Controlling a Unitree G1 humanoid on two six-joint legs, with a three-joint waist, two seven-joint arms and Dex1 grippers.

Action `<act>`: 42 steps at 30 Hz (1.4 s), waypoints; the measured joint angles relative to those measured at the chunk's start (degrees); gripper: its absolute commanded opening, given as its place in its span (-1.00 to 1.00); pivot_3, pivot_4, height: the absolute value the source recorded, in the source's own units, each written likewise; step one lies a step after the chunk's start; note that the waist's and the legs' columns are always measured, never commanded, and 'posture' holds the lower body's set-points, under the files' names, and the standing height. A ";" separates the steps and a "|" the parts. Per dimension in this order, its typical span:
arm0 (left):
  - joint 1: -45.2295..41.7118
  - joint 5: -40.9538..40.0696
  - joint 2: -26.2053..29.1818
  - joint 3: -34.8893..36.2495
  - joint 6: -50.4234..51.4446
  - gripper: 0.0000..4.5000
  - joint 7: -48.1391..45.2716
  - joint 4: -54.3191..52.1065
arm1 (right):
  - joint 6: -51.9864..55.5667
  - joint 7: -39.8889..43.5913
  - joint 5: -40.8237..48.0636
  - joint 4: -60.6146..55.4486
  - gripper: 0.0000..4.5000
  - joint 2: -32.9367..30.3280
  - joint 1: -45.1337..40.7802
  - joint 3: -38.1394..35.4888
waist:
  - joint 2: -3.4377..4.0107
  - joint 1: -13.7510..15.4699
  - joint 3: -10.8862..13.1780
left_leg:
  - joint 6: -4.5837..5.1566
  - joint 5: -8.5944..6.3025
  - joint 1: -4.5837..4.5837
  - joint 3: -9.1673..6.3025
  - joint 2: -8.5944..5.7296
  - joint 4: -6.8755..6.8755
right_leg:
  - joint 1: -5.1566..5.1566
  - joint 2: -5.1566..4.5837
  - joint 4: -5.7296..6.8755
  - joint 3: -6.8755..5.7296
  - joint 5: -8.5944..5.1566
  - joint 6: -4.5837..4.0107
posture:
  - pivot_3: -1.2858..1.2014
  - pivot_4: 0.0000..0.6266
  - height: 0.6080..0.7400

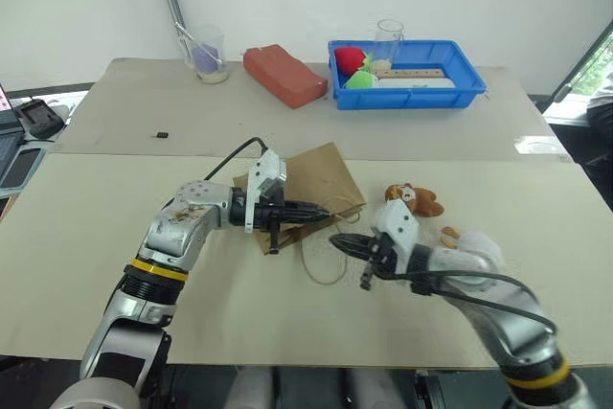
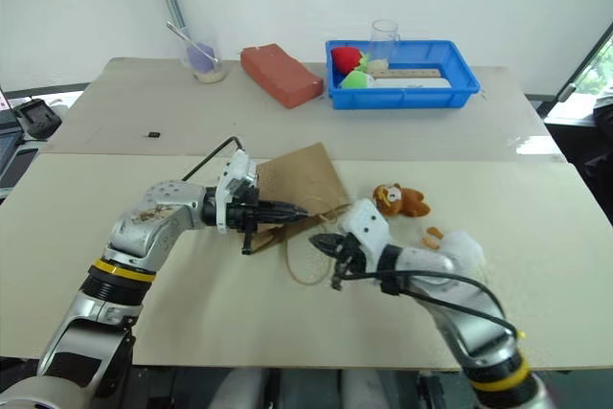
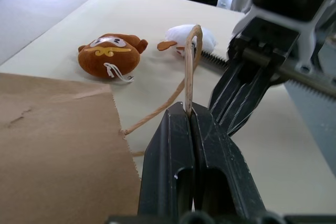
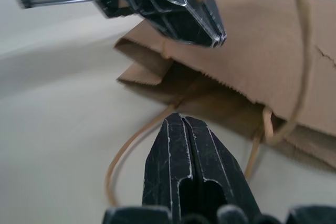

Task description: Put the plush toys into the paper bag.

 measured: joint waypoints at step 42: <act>-2.00 -8.37 -1.77 6.62 14.78 -1.00 12.66 -3.63 | -26.12 -11.30 -18.63 40.91 -0.99 24.89 -13.40 1.43 | 0.01 -1.70 0.00 | -0.15 0.09 0.15 -0.08 0.01 -0.06 | -0.11 -0.01 0.36 0.01 0.03 -0.06 | 0.03 -0.52 1.00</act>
